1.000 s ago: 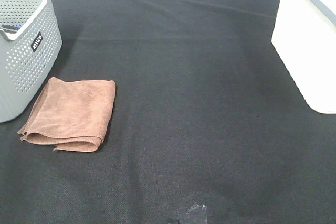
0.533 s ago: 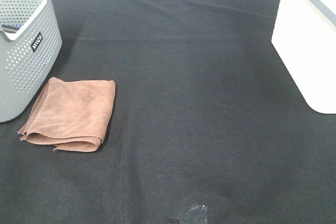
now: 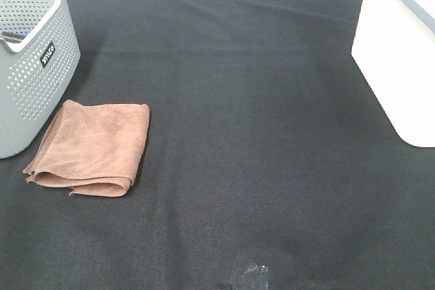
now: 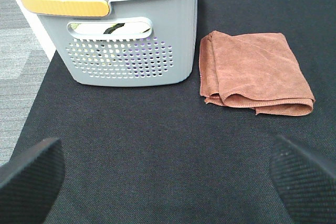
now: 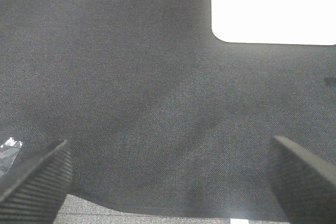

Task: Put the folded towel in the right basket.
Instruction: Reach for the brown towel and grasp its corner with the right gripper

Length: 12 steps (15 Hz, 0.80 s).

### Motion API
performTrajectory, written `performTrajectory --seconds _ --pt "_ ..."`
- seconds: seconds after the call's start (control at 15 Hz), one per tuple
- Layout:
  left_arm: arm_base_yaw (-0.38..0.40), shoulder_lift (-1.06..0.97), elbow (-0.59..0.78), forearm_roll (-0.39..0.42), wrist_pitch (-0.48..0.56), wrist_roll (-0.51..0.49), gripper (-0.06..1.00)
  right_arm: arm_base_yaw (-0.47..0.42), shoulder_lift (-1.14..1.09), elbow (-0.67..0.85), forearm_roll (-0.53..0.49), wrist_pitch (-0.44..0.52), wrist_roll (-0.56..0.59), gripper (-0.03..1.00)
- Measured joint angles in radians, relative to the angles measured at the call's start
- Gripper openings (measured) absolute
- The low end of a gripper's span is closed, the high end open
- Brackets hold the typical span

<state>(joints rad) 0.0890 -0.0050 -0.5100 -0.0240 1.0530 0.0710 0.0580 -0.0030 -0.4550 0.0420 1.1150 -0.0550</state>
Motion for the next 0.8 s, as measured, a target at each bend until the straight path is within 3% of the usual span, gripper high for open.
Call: performTrajectory --seconds 0.13,0.27,0.4,0.53,0.73,0.8 --pt "0.0 0.0 0.0 0.0 0.0 0.0 0.99 0.0 0.049 -0.001 -0.014 -0.003 0.0 0.97" --pt "0.0 0.0 0.0 0.0 0.0 0.0 0.99 0.0 0.244 -0.06 -0.001 -0.024 0.017 0.97" --pt "0.0 0.0 0.0 0.006 0.0 0.006 0.99 0.0 0.537 -0.189 0.108 -0.027 0.025 0.97" --pt "0.0 0.0 0.0 0.012 0.0 0.018 0.99 0.0 0.866 -0.394 0.283 -0.031 0.0 0.97" --pt "0.0 0.0 0.0 0.012 0.0 0.021 0.99 0.0 1.155 -0.546 0.495 -0.073 -0.195 0.97" --pt "0.0 0.0 0.0 0.012 0.0 0.021 0.99 0.0 1.155 -0.546 0.495 -0.073 -0.195 0.97"
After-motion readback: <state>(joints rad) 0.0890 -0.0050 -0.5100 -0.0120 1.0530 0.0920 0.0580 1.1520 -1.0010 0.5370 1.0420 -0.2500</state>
